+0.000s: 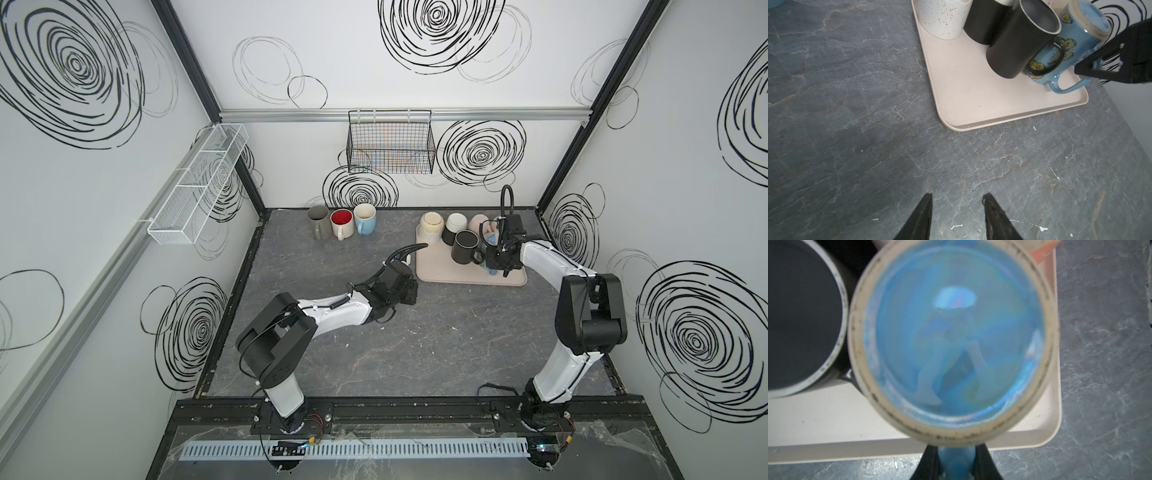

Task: Turn the mug right side up
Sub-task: 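Grasp the upside-down blue butterfly mug rim with the right gripper, then lift the butterfly mug off the tray toward the left gripper while the left gripper approaches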

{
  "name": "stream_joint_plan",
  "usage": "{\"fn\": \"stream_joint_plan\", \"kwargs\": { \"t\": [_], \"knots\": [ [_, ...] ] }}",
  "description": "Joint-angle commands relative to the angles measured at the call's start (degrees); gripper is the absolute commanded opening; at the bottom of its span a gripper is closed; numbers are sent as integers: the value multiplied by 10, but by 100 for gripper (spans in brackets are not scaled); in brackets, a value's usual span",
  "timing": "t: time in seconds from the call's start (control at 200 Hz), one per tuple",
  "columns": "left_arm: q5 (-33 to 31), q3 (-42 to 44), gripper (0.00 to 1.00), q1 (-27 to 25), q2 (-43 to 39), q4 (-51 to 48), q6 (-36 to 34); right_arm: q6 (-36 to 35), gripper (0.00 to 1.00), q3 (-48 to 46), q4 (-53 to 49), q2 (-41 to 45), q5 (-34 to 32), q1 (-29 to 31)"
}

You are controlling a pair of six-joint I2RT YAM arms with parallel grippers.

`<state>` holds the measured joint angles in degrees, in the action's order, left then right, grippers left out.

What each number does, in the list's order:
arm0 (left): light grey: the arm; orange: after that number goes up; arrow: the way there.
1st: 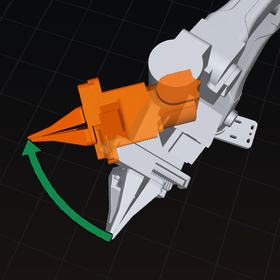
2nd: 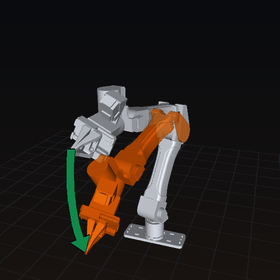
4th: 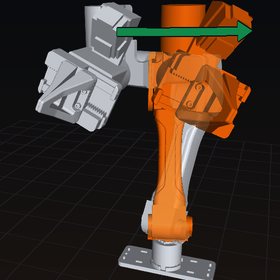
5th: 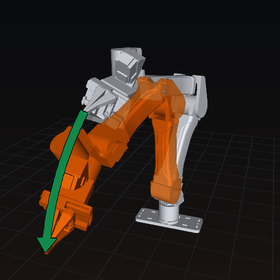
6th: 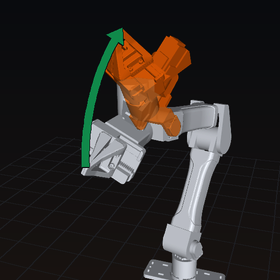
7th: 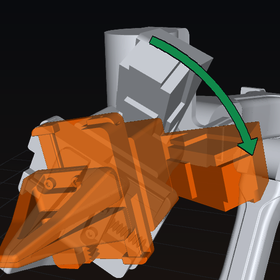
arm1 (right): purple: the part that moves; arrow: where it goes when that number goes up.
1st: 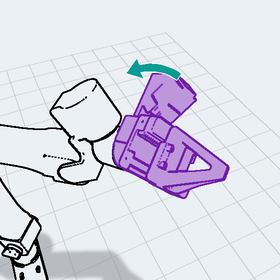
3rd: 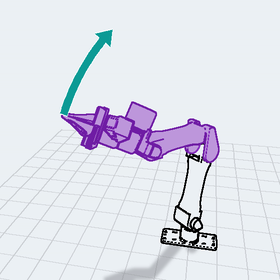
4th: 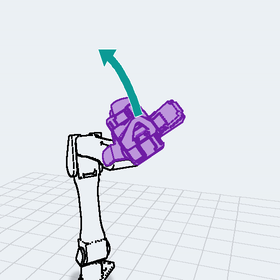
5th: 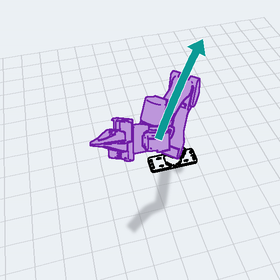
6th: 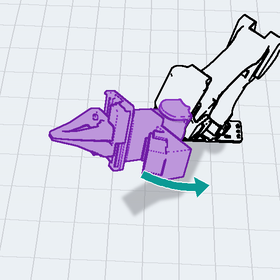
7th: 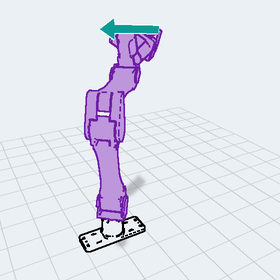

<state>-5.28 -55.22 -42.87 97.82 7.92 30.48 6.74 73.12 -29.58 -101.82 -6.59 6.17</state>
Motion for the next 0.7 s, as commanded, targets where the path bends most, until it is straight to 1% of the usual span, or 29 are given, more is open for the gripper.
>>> {"fn": "stream_joint_plan", "kwargs": {
  "t": [0.0, 0.275, 0.425, 0.63, 0.695],
  "knots": [
    [6, -12, 44, -2, 6, 22, -4, -9, 0, -19, -1, 55, -9, 6],
    [6, -7, 44, -1, -2, 26, -6, -13, 0, -73, 13, 133, 3, 11],
    [8, -7, 44, -2, -3, 25, -7, -21, 0, -92, 31, 163, 26, 21],
    [3, 4, 44, -1, -12, 28, -5, -27, 0, -93, 43, 177, 45, 58],
    [1, 8, 44, -2, -16, 30, -4, -22, 0, -87, 39, 178, 39, 73]
  ]
}}
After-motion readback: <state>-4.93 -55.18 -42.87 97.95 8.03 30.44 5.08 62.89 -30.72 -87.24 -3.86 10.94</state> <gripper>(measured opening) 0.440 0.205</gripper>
